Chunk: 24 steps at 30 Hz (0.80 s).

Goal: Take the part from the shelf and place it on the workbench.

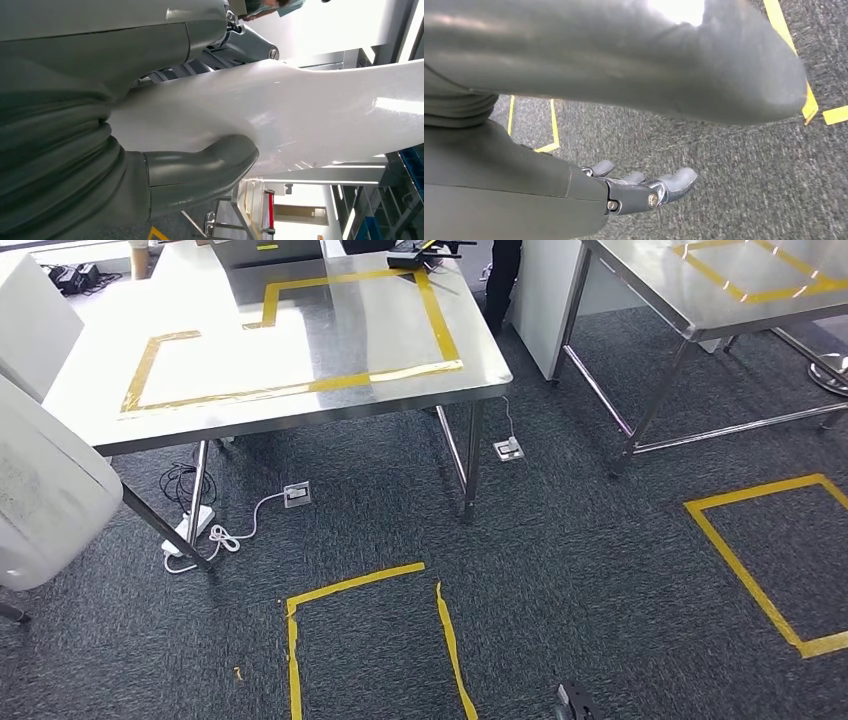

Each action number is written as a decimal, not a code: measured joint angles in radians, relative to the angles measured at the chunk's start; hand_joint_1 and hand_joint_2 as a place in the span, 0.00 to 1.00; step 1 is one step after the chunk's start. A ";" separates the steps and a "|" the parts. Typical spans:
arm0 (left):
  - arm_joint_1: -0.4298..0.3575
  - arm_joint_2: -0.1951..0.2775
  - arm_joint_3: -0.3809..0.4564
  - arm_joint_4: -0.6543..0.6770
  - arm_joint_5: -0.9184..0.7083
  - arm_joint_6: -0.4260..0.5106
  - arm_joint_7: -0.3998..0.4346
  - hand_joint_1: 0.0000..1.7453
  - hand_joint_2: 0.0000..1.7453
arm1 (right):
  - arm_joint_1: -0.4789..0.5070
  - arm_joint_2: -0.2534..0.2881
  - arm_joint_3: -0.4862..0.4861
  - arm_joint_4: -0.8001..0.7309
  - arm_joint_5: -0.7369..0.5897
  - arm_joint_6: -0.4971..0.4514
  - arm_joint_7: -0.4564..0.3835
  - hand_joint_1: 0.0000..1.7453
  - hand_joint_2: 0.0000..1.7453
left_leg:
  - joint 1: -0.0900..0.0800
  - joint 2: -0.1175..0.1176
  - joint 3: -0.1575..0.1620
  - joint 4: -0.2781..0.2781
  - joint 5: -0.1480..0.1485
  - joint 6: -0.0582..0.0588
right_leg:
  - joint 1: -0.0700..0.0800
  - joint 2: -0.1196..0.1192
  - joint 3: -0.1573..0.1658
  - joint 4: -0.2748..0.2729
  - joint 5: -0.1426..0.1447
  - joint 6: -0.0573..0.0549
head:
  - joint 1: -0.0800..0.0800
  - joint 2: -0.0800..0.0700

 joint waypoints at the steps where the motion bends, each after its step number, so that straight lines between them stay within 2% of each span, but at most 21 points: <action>1: -0.001 -0.001 -0.001 0.000 0.000 0.000 0.000 1.00 1.00 | 0.000 0.000 -0.002 0.000 0.000 -0.001 0.001 0.00 0.00 | 0.000 0.000 0.000 0.000 0.000 -0.002 | -0.001 0.000 0.000 0.000 0.000 0.000 | -0.001 0.000; 6: 0.001 -0.001 -0.002 0.000 0.000 0.000 -0.002 1.00 1.00 | 0.000 0.001 -0.007 0.000 -0.003 -0.002 0.001 0.00 0.00 | -0.003 0.001 -0.003 0.005 -0.005 0.005 | -0.003 0.000 0.001 -0.001 -0.001 0.003 | -0.005 0.000; 8: 0.005 -0.001 -0.002 -0.004 0.001 0.000 -0.005 1.00 1.00 | 0.000 0.001 -0.008 0.000 -0.003 -0.002 -0.001 0.00 0.00 | -0.002 0.002 0.002 -0.005 -0.004 0.005 | -0.001 0.000 0.005 -0.008 -0.002 0.009 | -0.005 0.000; 10: 0.010 -0.002 -0.002 -0.009 0.002 -0.001 -0.008 1.00 1.00 | 0.001 0.000 -0.008 0.000 -0.002 -0.002 -0.003 0.00 0.00 | 0.005 0.005 0.020 -0.032 0.006 0.000 | 0.002 -0.002 0.003 0.007 -0.014 0.018 | -0.003 0.000; 11: 0.012 -0.002 -0.003 -0.012 0.002 -0.001 -0.009 1.00 1.00 | 0.001 0.000 -0.009 0.000 -0.001 -0.002 -0.004 0.00 0.00 | 0.009 0.006 0.028 -0.043 0.011 -0.003 | 0.004 -0.003 -0.012 0.043 -0.035 0.022 | -0.001 0.000; 13: 0.017 -0.004 -0.003 -0.013 0.003 -0.001 -0.009 1.00 1.00 | 0.001 -0.001 -0.010 0.000 0.001 -0.002 -0.006 0.00 0.00 | 0.012 0.009 0.032 -0.047 0.011 -0.003 | 0.000 -0.006 -0.076 0.166 -0.093 0.030 | 0.002 0.000; 14: 0.020 -0.005 -0.003 -0.013 0.003 -0.001 -0.009 1.00 1.00 | 0.002 -0.001 -0.010 0.000 0.002 -0.002 -0.007 0.00 0.00 | 0.013 0.009 0.032 -0.045 0.008 -0.004 | -0.002 -0.006 -0.109 0.222 -0.111 0.034 | 0.004 0.000; 15: 0.023 -0.005 -0.003 -0.013 0.004 -0.002 -0.010 1.00 1.00 | 0.003 -0.001 -0.011 0.000 0.002 -0.002 -0.007 0.00 0.00 | 0.014 0.009 0.032 -0.042 0.003 -0.005 | -0.004 -0.007 -0.127 0.248 -0.111 0.038 | 0.004 0.000; 16: 0.025 -0.006 -0.003 -0.012 0.005 -0.002 -0.011 1.00 1.00 | 0.004 -0.002 -0.011 0.000 0.003 -0.003 -0.007 0.00 0.00 | 0.016 0.008 0.032 -0.037 -0.001 -0.008 | -0.006 -0.008 -0.126 0.237 -0.093 0.042 | 0.004 0.000; 18: 0.028 -0.005 -0.003 -0.012 0.008 -0.004 -0.014 1.00 1.00 | 0.005 -0.004 -0.012 0.000 0.003 -0.004 -0.007 0.00 0.00 | 0.022 0.006 0.032 -0.019 -0.016 -0.020 | -0.014 -0.008 -0.075 0.122 -0.027 0.050 | 0.005 0.000; 19: 0.030 -0.005 -0.003 -0.012 0.010 -0.004 -0.015 1.00 1.00 | 0.004 -0.004 -0.012 0.000 0.003 -0.005 -0.008 0.00 0.00 | 0.022 0.005 0.029 -0.007 -0.026 -0.027 | -0.016 -0.004 -0.047 0.066 -0.005 0.052 | 0.007 0.000; 20: 0.032 -0.005 -0.003 -0.013 0.012 -0.005 -0.017 1.00 1.00 | 0.004 -0.004 -0.012 0.000 0.004 -0.005 -0.008 0.00 0.00 | 0.021 0.004 0.026 0.003 -0.037 -0.035 | -0.017 -0.002 -0.027 0.029 0.004 0.048 | 0.009 0.000; 21: 0.035 -0.004 -0.003 -0.015 0.014 -0.005 -0.019 1.00 1.00 | 0.004 -0.004 -0.012 0.000 0.004 -0.005 -0.009 0.00 0.00 | 0.019 0.002 0.024 0.009 -0.046 -0.041 | -0.017 0.000 -0.018 0.014 0.002 0.040 | 0.010 0.000; 24: 0.045 -0.003 -0.003 -0.022 0.017 -0.005 -0.023 1.00 1.00 | 0.005 -0.003 -0.012 0.000 0.007 -0.005 -0.011 0.00 0.00 | 0.019 0.003 0.032 0.008 -0.059 -0.055 | -0.015 -0.006 -0.007 0.015 -0.012 0.009 | 0.007 0.000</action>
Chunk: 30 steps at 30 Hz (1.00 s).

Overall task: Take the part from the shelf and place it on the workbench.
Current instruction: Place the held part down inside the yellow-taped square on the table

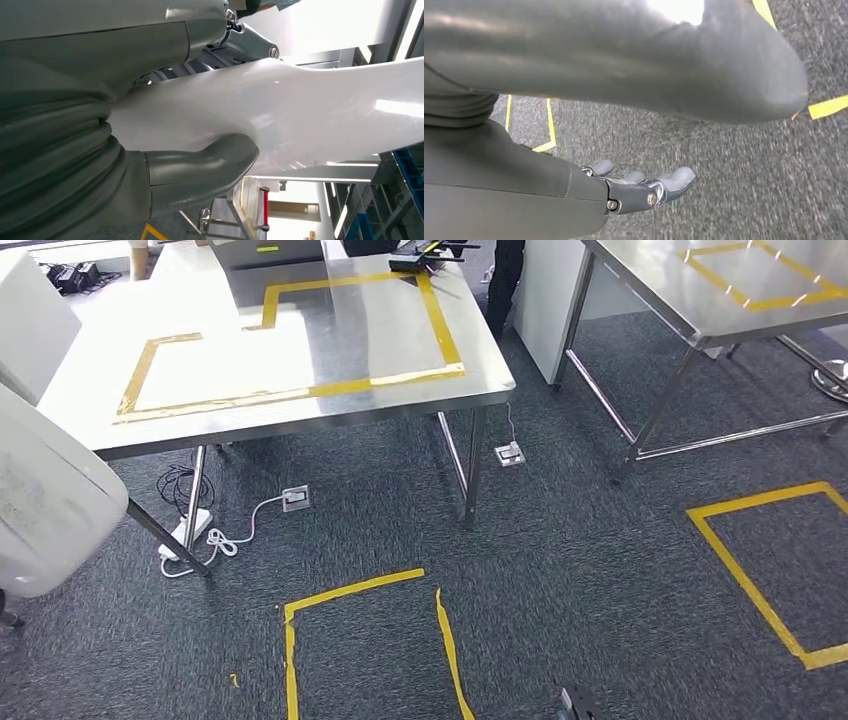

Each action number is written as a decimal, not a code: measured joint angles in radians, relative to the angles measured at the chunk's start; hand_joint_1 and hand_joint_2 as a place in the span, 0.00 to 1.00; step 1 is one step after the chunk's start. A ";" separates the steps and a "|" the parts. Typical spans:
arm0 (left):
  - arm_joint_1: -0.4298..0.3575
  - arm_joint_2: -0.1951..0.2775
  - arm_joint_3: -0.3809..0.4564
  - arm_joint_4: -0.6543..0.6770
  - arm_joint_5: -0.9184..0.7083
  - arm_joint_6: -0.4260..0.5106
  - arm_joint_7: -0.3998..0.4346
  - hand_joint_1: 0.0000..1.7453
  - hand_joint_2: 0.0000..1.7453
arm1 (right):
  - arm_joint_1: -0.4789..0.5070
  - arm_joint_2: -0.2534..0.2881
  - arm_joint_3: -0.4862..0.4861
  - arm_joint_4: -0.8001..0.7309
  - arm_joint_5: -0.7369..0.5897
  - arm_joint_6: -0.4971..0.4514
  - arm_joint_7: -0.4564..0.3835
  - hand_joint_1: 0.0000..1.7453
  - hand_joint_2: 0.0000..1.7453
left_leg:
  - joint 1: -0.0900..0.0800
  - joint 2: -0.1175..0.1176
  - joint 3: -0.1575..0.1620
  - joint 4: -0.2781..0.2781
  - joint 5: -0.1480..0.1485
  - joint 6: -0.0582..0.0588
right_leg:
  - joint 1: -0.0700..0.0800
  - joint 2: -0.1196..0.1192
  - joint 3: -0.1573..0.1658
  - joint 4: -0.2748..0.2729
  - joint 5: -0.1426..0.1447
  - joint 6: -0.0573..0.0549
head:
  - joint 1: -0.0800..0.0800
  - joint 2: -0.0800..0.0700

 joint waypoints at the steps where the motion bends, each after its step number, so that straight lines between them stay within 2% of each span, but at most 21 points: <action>1: 0.004 0.000 0.000 -0.003 0.001 0.000 -0.001 1.00 1.00 | 0.000 0.000 0.000 0.000 0.000 0.000 -0.001 0.00 0.00 | 0.000 0.010 -0.002 0.012 -0.006 -0.003 | -0.001 -0.003 0.008 -0.003 -0.002 -0.008 | -0.003 0.000; 3: 0.010 0.001 0.000 -0.006 0.002 0.000 -0.003 1.00 1.00 | 0.001 0.000 0.000 0.000 0.001 0.000 -0.001 0.00 0.00 | -0.001 0.037 -0.045 0.099 -0.042 -0.007 | -0.001 -0.010 0.025 -0.007 -0.010 -0.021 | -0.012 0.000; 5: 0.021 0.001 0.000 -0.007 0.004 -0.001 -0.004 1.00 1.00 | 0.003 0.000 0.000 0.000 0.002 0.000 -0.002 0.00 0.00 | -0.002 0.051 -0.129 0.234 -0.086 -0.007 | 0.003 -0.017 0.039 -0.008 -0.023 -0.028 | -0.017 0.000; 6: 0.030 0.001 0.000 -0.007 0.004 -0.001 -0.004 1.00 1.00 | 0.005 0.000 0.000 0.000 0.002 0.000 -0.002 0.00 0.00 | -0.002 0.052 -0.163 0.278 -0.088 -0.005 | 0.005 -0.019 0.047 -0.008 -0.031 -0.029 | -0.017 0.000; 7: 0.040 0.001 0.001 -0.008 0.004 -0.001 -0.004 1.00 1.00 | 0.006 0.000 0.000 0.000 0.003 0.000 -0.002 0.00 0.00 | -0.003 0.053 -0.179 0.284 -0.069 -0.002 | 0.006 -0.021 0.058 -0.008 -0.040 -0.028 | -0.018 0.000; 8: 0.048 0.002 0.001 -0.009 0.005 -0.002 -0.005 1.00 1.00 | 0.008 0.000 0.000 0.000 0.004 0.000 -0.002 0.00 0.00 | -0.005 0.054 -0.174 0.250 -0.029 0.004 | 0.007 -0.022 0.071 -0.008 -0.050 -0.027 | -0.018 0.000; 10: 0.058 0.005 0.004 -0.014 0.005 -0.002 -0.006 1.00 1.00 | 0.010 0.001 0.000 0.000 0.006 0.001 -0.002 0.00 0.00 | -0.014 0.060 -0.129 0.122 0.060 0.022 | 0.009 -0.025 0.097 -0.010 -0.072 -0.022 | -0.019 0.000; 11: 0.060 0.006 0.006 -0.017 0.006 -0.002 -0.006 1.00 1.00 | 0.010 0.002 0.000 0.000 0.007 0.001 -0.002 0.00 0.00 | -0.021 0.065 -0.106 0.067 0.083 0.031 | 0.010 -0.027 0.104 -0.012 -0.081 -0.017 | -0.021 0.000; 12: 0.061 0.008 0.006 -0.020 0.006 -0.002 -0.006 1.00 1.00 | 0.010 0.003 0.000 0.001 0.008 0.002 -0.001 0.00 0.00 | -0.027 0.068 -0.092 0.034 0.091 0.038 | 0.011 -0.029 0.109 -0.017 -0.087 -0.011 | -0.023 0.000; 13: 0.063 0.009 0.007 -0.023 0.007 -0.003 -0.006 1.00 1.00 | 0.010 0.004 0.000 0.001 0.009 0.003 -0.001 0.00 0.00 | -0.032 0.069 -0.085 0.022 0.084 0.043 | 0.011 -0.031 0.114 -0.021 -0.088 -0.005 | -0.023 0.000; 16: 0.066 0.009 0.008 -0.032 0.007 -0.003 -0.006 1.00 1.00 | 0.010 0.004 0.000 0.001 0.011 0.003 0.002 0.00 0.00 | -0.028 0.059 -0.062 -0.004 0.073 0.056 | 0.010 -0.031 0.117 0.001 -0.073 0.012 | -0.021 0.000; 18: 0.063 0.008 0.007 -0.034 0.006 -0.003 -0.006 1.00 1.00 | 0.006 0.004 0.000 0.001 0.011 0.003 0.003 0.00 0.00 | -0.025 0.054 -0.038 -0.017 0.064 0.066 | 0.010 -0.022 0.063 0.090 -0.081 0.018 | -0.019 0.000; 20: 0.058 0.006 0.007 -0.032 0.004 -0.003 -0.004 1.00 1.00 | 0.004 0.004 0.000 0.001 0.011 0.002 0.003 0.00 0.00 | -0.025 0.051 -0.021 -0.019 0.050 0.073 | 0.012 -0.016 -0.023 0.205 -0.128 0.019 | -0.016 0.000; 21: 0.057 0.004 0.007 -0.030 0.002 -0.003 -0.003 1.00 1.00 | 0.004 0.003 0.000 0.001 0.010 0.001 0.004 0.00 0.00 | -0.026 0.048 -0.012 -0.018 0.041 0.073 | 0.013 -0.015 -0.060 0.242 -0.153 0.020 | -0.015 0.000; 22: 0.055 0.003 0.007 -0.027 0.001 -0.003 -0.002 1.00 1.00 | 0.006 0.003 0.000 0.001 0.010 0.001 0.004 0.00 0.00 | -0.026 0.045 0.000 -0.018 0.031 0.073 | 0.014 -0.014 -0.084 0.249 -0.161 0.021 | -0.015 0.000; 23: 0.052 0.002 0.007 -0.023 0.000 -0.003 -0.002 1.00 1.00 | 0.007 0.003 0.000 0.001 0.010 0.000 0.004 0.00 0.00 | -0.026 0.043 0.013 -0.017 0.020 0.071 | 0.014 -0.013 -0.092 0.224 -0.145 0.021 | -0.014 0.000; 24: 0.049 0.001 0.007 -0.020 0.000 -0.003 -0.001 1.00 1.00 | 0.009 0.003 0.000 0.001 0.009 0.000 0.004 0.00 0.00 | -0.026 0.041 0.028 -0.016 0.009 0.068 | 0.014 -0.013 -0.088 0.176 -0.108 0.019 | -0.014 0.000; 26: 0.041 0.000 0.006 -0.012 0.000 -0.003 0.001 1.00 1.00 | 0.010 0.003 0.000 0.001 0.008 -0.001 0.004 0.00 0.00 | -0.027 0.038 0.052 -0.012 -0.015 0.061 | 0.015 -0.012 -0.066 0.053 -0.002 0.014 | -0.015 0.000; 27: 0.038 0.000 0.006 -0.008 0.000 -0.003 0.002 1.00 1.00 | 0.010 0.003 0.000 0.001 0.008 -0.001 0.004 0.00 0.00 | -0.029 0.037 0.057 -0.010 -0.027 0.056 | 0.017 -0.011 -0.057 0.015 0.030 0.009 | -0.016 0.000; 28: 0.037 0.000 0.005 -0.006 -0.001 -0.003 0.002 1.00 1.00 | 0.011 0.003 0.000 0.001 0.008 -0.002 0.005 0.00 0.00 | -0.030 0.036 0.064 -0.009 -0.036 0.050 | 0.018 -0.011 -0.051 -0.008 0.047 0.005 | -0.017 0.000; 30: 0.035 0.002 0.004 -0.004 -0.001 -0.003 0.001 1.00 1.00 | 0.010 0.003 -0.001 0.001 0.007 -0.003 0.007 0.00 0.00 | -0.032 0.034 0.075 -0.005 -0.045 0.036 | 0.018 -0.010 -0.037 -0.014 0.040 -0.009 | -0.018 0.000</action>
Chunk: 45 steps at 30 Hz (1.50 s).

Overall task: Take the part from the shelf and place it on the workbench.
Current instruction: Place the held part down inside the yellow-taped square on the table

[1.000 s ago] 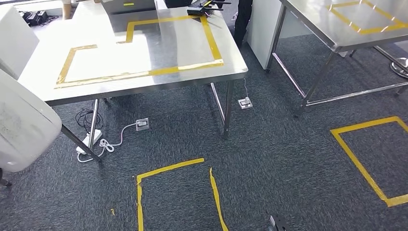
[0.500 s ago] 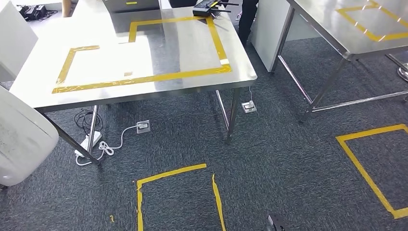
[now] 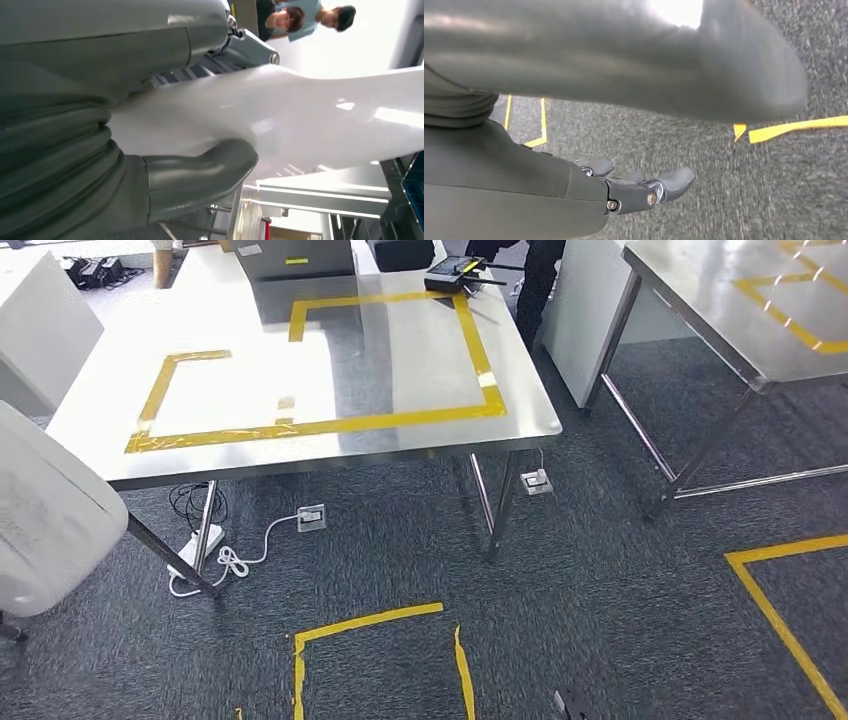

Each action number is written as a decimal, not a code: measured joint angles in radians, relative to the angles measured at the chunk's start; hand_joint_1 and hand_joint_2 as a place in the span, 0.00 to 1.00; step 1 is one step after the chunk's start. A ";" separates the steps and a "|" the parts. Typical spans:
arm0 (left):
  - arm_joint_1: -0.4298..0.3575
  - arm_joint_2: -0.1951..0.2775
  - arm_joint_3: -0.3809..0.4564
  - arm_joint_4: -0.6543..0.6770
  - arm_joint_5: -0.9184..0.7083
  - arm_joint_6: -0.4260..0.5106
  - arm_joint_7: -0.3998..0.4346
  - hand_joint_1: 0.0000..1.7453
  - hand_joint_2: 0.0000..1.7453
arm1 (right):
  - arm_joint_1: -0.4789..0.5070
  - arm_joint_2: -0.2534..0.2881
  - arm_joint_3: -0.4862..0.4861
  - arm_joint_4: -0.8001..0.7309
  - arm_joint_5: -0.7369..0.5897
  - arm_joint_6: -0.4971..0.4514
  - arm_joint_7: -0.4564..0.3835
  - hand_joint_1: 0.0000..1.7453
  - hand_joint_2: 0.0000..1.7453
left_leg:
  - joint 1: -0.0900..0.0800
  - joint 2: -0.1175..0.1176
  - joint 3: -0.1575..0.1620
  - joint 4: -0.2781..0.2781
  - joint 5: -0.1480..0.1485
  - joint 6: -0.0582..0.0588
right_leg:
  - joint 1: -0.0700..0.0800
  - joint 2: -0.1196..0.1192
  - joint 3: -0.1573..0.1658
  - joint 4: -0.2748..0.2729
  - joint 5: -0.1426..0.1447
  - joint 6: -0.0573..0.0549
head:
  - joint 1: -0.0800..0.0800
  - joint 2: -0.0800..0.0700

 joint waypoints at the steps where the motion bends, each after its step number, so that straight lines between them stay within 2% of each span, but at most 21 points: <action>1: 0.000 0.001 -0.001 0.000 0.000 0.000 0.000 1.00 1.00 | 0.000 0.000 0.000 0.000 -0.001 0.000 0.001 0.00 0.00 | 0.001 0.003 0.005 0.008 -0.003 -0.006 | -0.002 0.000 0.011 -0.004 -0.003 -0.008 | 0.000 0.000; 3: -0.003 0.003 -0.001 0.001 0.000 0.000 -0.001 1.00 1.00 | -0.002 0.001 -0.001 0.000 -0.002 0.000 0.002 0.00 0.00 | 0.005 0.011 -0.022 0.071 -0.024 -0.016 | -0.004 0.001 0.036 -0.007 -0.013 -0.021 | -0.006 0.000; 6: -0.004 0.001 -0.002 0.005 0.000 0.000 -0.001 1.00 1.00 | -0.002 0.000 -0.001 0.000 -0.002 -0.001 0.003 0.00 0.00 | 0.011 0.017 -0.145 0.252 -0.089 -0.028 | -0.004 0.001 0.066 -0.007 -0.042 -0.027 | -0.012 0.000; 8: -0.003 0.001 -0.003 0.007 0.000 0.000 0.000 1.00 1.00 | -0.001 0.001 -0.001 0.000 -0.003 -0.001 0.004 0.00 0.00 | 0.013 0.019 -0.195 0.275 -0.092 -0.029 | -0.005 0.001 0.094 -0.007 -0.066 -0.026 | -0.012 0.000; 9: -0.003 0.001 -0.003 0.008 0.000 0.000 0.000 1.00 1.00 | -0.001 0.001 -0.001 0.000 -0.003 -0.001 0.004 0.00 0.00 | 0.014 0.020 -0.197 0.236 -0.062 -0.027 | -0.006 0.001 0.112 -0.008 -0.078 -0.024 | -0.012 0.000; 11: -0.003 0.000 -0.003 0.009 -0.001 0.000 0.001 1.00 1.00 | 0.000 0.001 -0.002 0.000 -0.003 0.000 0.004 0.00 0.00 | 0.014 0.026 -0.181 0.111 0.048 -0.021 | -0.007 0.002 0.144 -0.007 -0.105 -0.016 | -0.013 0.000; 13: -0.004 -0.001 -0.004 0.013 -0.002 0.000 0.002 1.00 1.00 | -0.001 0.001 -0.002 0.000 -0.003 0.000 0.004 0.00 0.00 | 0.009 0.030 -0.170 0.036 0.117 -0.011 | -0.005 0.002 0.161 -0.011 -0.126 -0.002 | -0.019 0.000; 16: -0.010 -0.002 -0.005 0.013 -0.005 0.000 0.003 1.00 1.00 | -0.004 0.001 -0.003 0.000 -0.004 -0.001 0.005 0.00 0.00 | 0.008 0.027 -0.154 0.020 0.114 0.010 | -0.003 0.001 0.173 -0.008 -0.130 0.015 | -0.021 0.000; 18: -0.017 -0.002 -0.005 0.013 -0.009 0.000 0.003 1.00 1.00 | -0.009 0.001 -0.004 0.000 -0.005 -0.001 0.005 0.00 0.00 | 0.010 0.024 -0.132 0.011 0.103 0.023 | -0.004 0.001 0.144 0.054 -0.134 0.020 | -0.018 0.000; 22: -0.024 -0.006 -0.005 0.019 -0.016 0.000 0.001 1.00 1.00 | -0.010 0.001 -0.006 0.000 -0.005 -0.003 0.006 0.00 0.00 | 0.005 0.020 -0.092 0.007 0.067 0.036 | 0.000 0.001 -0.019 0.262 -0.216 0.025 | -0.012 0.000; 23: -0.024 -0.007 -0.005 0.021 -0.017 0.000 0.001 1.00 1.00 | -0.008 0.001 -0.007 0.000 -0.005 -0.003 0.006 0.00 0.00 | 0.004 0.018 -0.077 0.007 0.055 0.036 | 0.001 0.001 -0.042 0.266 -0.217 0.024 | -0.011 0.000; 24: -0.025 -0.007 -0.005 0.022 -0.018 0.000 0.000 1.00 1.00 | -0.006 0.000 -0.007 0.000 -0.005 -0.003 0.006 0.00 0.00 | 0.003 0.017 -0.060 0.007 0.043 0.035 | 0.002 0.001 -0.050 0.236 -0.191 0.021 | -0.010 0.000; 26: -0.028 -0.008 -0.005 0.025 -0.020 0.000 0.000 1.00 1.00 | -0.004 0.000 -0.008 0.000 -0.005 -0.003 0.006 0.00 0.00 | 0.001 0.016 -0.028 0.006 0.017 0.032 | 0.006 0.002 -0.038 0.114 -0.075 0.011 | -0.009 0.000; 28: -0.033 -0.011 -0.005 0.031 -0.021 0.000 -0.002 1.00 1.00 | -0.004 0.000 -0.008 0.000 -0.005 -0.003 0.007 0.00 0.00 | -0.001 0.013 -0.006 0.007 -0.007 0.024 | 0.012 0.002 -0.028 0.029 -0.002 0.002 | -0.013 0.000; 33: -0.049 -0.009 -0.008 0.038 -0.028 0.001 -0.004 1.00 1.00 | -0.007 0.001 -0.008 0.000 -0.006 -0.008 0.010 0.00 0.00 | -0.001 0.013 0.010 0.040 -0.024 -0.006 | 0.010 0.002 0.012 -0.005 0.000 -0.028 | -0.017 0.000; 37: -0.058 -0.009 -0.009 0.047 -0.033 0.001 -0.005 1.00 1.00 | -0.011 0.001 -0.009 0.000 -0.007 -0.010 0.010 0.00 0.00 | 0.009 0.019 -0.138 0.254 -0.086 -0.025 | 0.005 0.004 0.052 -0.014 -0.025 -0.035 | -0.022 0.000; 38: -0.057 -0.009 -0.009 0.049 -0.033 0.001 -0.005 1.00 1.00 | -0.010 0.001 -0.009 0.000 -0.007 -0.010 0.010 0.00 0.00 | 0.011 0.019 -0.168 0.276 -0.094 -0.029 | 0.005 0.004 0.063 -0.014 -0.034 -0.034 | -0.022 0.000; 39: -0.056 -0.010 -0.009 0.051 -0.034 0.001 -0.005 1.00 1.00 | -0.009 0.001 -0.009 0.000 -0.007 -0.010 0.010 0.00 0.00 | 0.013 0.020 -0.181 0.265 -0.079 -0.030 | 0.005 0.004 0.075 -0.014 -0.045 -0.034 | -0.022 0.000; 42: -0.056 -0.010 -0.010 0.054 -0.033 0.001 -0.005 1.00 1.00 | -0.008 0.002 -0.009 0.000 -0.007 -0.010 0.010 0.00 0.00 | 0.013 0.023 -0.158 0.098 0.060 -0.021 | 0.003 0.005 0.113 -0.014 -0.075 -0.024 | -0.023 0.000; 43: -0.057 -0.011 -0.010 0.055 -0.034 0.001 -0.005 1.00 1.00 | -0.009 0.002 -0.010 0.000 -0.007 -0.010 0.010 0.00 0.00 | 0.010 0.025 -0.149 0.052 0.089 -0.016 | 0.003 0.005 0.120 -0.014 -0.084 -0.018 | -0.024 0.000; 45: -0.056 -0.011 -0.010 0.056 -0.035 0.001 -0.005 1.00 1.00 | -0.010 0.002 -0.010 0.000 -0.006 -0.010 0.010 0.00 0.00 | 0.005 0.026 -0.143 0.019 0.100 -0.003 | 0.005 0.005 0.130 -0.012 -0.094 -0.003 | -0.025 0.000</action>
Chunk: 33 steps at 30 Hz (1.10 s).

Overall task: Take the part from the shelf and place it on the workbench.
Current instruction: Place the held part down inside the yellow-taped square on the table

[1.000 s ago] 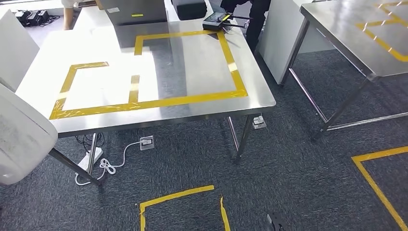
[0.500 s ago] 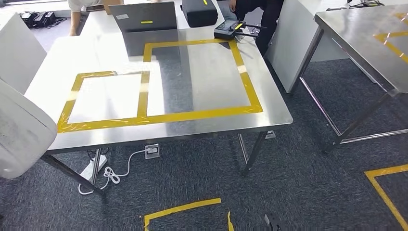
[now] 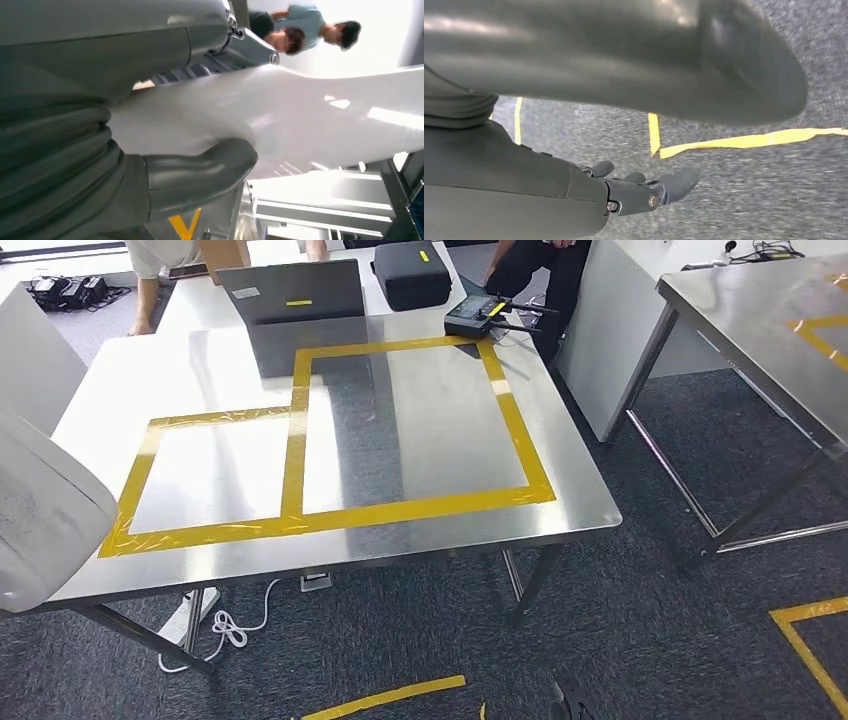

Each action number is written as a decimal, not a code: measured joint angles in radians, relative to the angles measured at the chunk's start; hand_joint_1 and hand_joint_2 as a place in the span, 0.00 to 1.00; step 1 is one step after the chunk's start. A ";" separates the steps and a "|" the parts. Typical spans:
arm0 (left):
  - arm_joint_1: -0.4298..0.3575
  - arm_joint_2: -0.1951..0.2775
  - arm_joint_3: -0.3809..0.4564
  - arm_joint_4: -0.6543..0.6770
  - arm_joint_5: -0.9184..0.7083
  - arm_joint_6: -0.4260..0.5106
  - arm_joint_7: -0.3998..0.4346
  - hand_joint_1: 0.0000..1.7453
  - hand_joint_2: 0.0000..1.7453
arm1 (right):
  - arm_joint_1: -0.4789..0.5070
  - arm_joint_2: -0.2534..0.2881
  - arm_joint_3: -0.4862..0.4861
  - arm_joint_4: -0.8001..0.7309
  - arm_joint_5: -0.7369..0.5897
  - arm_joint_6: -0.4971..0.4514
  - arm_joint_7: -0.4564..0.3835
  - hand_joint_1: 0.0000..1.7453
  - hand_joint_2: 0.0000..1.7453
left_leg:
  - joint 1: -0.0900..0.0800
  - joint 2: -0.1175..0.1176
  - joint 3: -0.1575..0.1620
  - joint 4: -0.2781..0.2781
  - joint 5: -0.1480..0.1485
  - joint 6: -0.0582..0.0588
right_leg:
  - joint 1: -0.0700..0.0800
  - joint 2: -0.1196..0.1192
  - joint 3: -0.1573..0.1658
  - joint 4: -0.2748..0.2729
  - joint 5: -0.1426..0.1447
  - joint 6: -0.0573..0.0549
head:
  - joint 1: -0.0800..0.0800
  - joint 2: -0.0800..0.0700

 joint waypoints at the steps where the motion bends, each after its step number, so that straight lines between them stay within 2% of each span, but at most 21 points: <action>1: 0.001 0.000 0.000 -0.001 -0.001 0.000 0.000 1.00 1.00 | -0.001 0.000 0.000 0.000 0.000 0.000 -0.001 0.00 0.00 | 0.000 -0.001 0.006 -0.002 0.000 0.008 | 0.001 0.000 0.002 -0.001 -0.002 0.007 | 0.000 0.000; 3: 0.002 0.000 -0.001 -0.003 -0.002 0.000 0.000 1.00 1.00 | -0.001 -0.001 0.000 0.000 0.001 0.000 -0.002 0.00 0.00 | 0.003 -0.003 0.023 -0.011 -0.001 0.020 | 0.000 -0.001 0.002 0.019 -0.010 0.017 | 0.004 0.000; 4: 0.002 -0.001 -0.001 -0.004 -0.004 0.000 0.001 1.00 1.00 | -0.003 -0.001 0.000 0.000 0.002 0.001 -0.003 0.00 0.00 | 0.005 -0.003 0.032 -0.015 -0.003 0.026 | -0.001 -0.002 -0.016 0.053 -0.025 0.020 | 0.007 0.000; 5: 0.003 -0.001 -0.001 -0.005 -0.008 0.000 0.003 1.00 1.00 | -0.004 -0.001 0.000 0.000 0.003 0.001 -0.003 0.00 0.00 | 0.005 -0.003 0.038 -0.017 -0.007 0.031 | -0.003 -0.002 -0.046 0.107 -0.046 0.023 | 0.009 0.000; 7: 0.004 -0.002 -0.001 -0.002 -0.018 0.001 0.010 1.00 1.00 | -0.004 -0.001 -0.001 0.000 0.004 0.002 -0.004 0.00 0.00 | 0.003 -0.003 0.046 -0.017 -0.017 0.037 | -0.003 -0.002 -0.132 0.232 -0.091 0.028 | 0.014 0.000; 8: 0.005 -0.003 -0.001 0.001 -0.024 0.002 0.014 1.00 1.00 | -0.002 -0.001 -0.002 0.000 0.004 0.001 -0.004 0.00 0.00 | 0.002 -0.004 0.051 -0.017 -0.022 0.038 | -0.003 -0.002 -0.164 0.266 -0.096 0.029 | 0.015 0.000; 9: 0.005 -0.003 -0.001 0.005 -0.027 0.002 0.018 1.00 1.00 | -0.001 -0.001 -0.003 0.000 0.004 0.001 -0.003 0.00 0.00 | 0.001 -0.005 0.058 -0.016 -0.028 0.038 | -0.002 -0.002 -0.181 0.265 -0.079 0.028 | 0.017 0.000; 10: 0.006 -0.003 -0.001 0.008 -0.030 0.003 0.020 1.00 1.00 | -0.001 -0.002 -0.005 0.000 0.004 0.001 -0.003 0.00 0.00 | 0.001 -0.007 0.066 -0.015 -0.035 0.037 | -0.001 -0.002 -0.180 0.227 -0.040 0.025 | 0.019 0.000; 11: 0.006 -0.003 -0.001 0.011 -0.032 0.003 0.021 1.00 1.00 | 0.000 -0.002 -0.006 0.000 0.004 0.001 -0.004 0.00 0.00 | 0.000 -0.008 0.075 -0.014 -0.043 0.035 | 0.000 -0.002 -0.165 0.161 0.013 0.020 | 0.021 0.000; 12: 0.006 -0.003 -0.001 0.014 -0.032 0.003 0.021 1.00 1.00 | -0.001 -0.002 -0.006 0.000 0.004 0.001 -0.004 0.00 0.00 | -0.001 -0.008 0.083 -0.013 -0.049 0.032 | 0.003 -0.002 -0.146 0.098 0.053 0.013 | 0.021 0.000; 14: 0.004 -0.003 -0.001 0.019 -0.033 0.004 0.023 1.00 1.00 | -0.002 -0.002 -0.007 0.000 0.004 0.001 -0.004 0.00 0.00 | -0.002 -0.009 0.090 -0.012 -0.059 0.023 | 0.009 -0.002 -0.122 0.018 0.082 0.003 | 0.021 0.000; 15: 0.004 -0.003 -0.001 0.022 -0.034 0.005 0.025 1.00 1.00 | -0.001 -0.002 -0.007 0.000 0.004 0.001 -0.003 0.00 0.00 | -0.004 -0.009 0.090 -0.011 -0.062 0.022 | 0.010 -0.001 -0.119 0.009 0.082 0.003 | 0.021 0.000; 17: 0.002 -0.002 -0.002 0.026 -0.038 0.007 0.031 1.00 1.00 | 0.000 -0.002 -0.008 0.000 0.004 0.001 -0.003 0.00 0.00 | -0.006 -0.008 0.090 -0.012 -0.063 0.029 | 0.008 0.000 -0.116 0.000 0.099 0.007 | 0.021 0.000; 19: -0.003 0.000 -0.003 0.036 -0.042 0.010 0.037 1.00 1.00 | -0.001 -0.003 -0.010 0.000 0.003 0.001 -0.003 0.00 0.00 | -0.008 -0.006 0.094 -0.018 -0.061 0.034 | 0.008 0.001 -0.116 0.000 0.100 0.008 | 0.020 0.000; 26: -0.014 0.004 -0.003 0.072 -0.053 0.021 0.040 1.00 1.00 | -0.001 -0.002 -0.013 0.000 0.008 0.000 -0.002 0.00 0.00 | -0.007 -0.006 0.098 -0.031 -0.059 0.015 | 0.008 0.001 -0.116 0.000 0.097 -0.001 | 0.020 0.000; 33: -0.008 0.026 -0.003 0.114 -0.083 0.037 0.035 1.00 1.00 | -0.001 -0.002 -0.013 0.000 0.028 0.002 -0.003 0.00 0.00 | -0.007 -0.006 0.098 -0.031 -0.056 0.009 | 0.007 0.000 -0.115 0.000 0.100 -0.004 | 0.021 0.000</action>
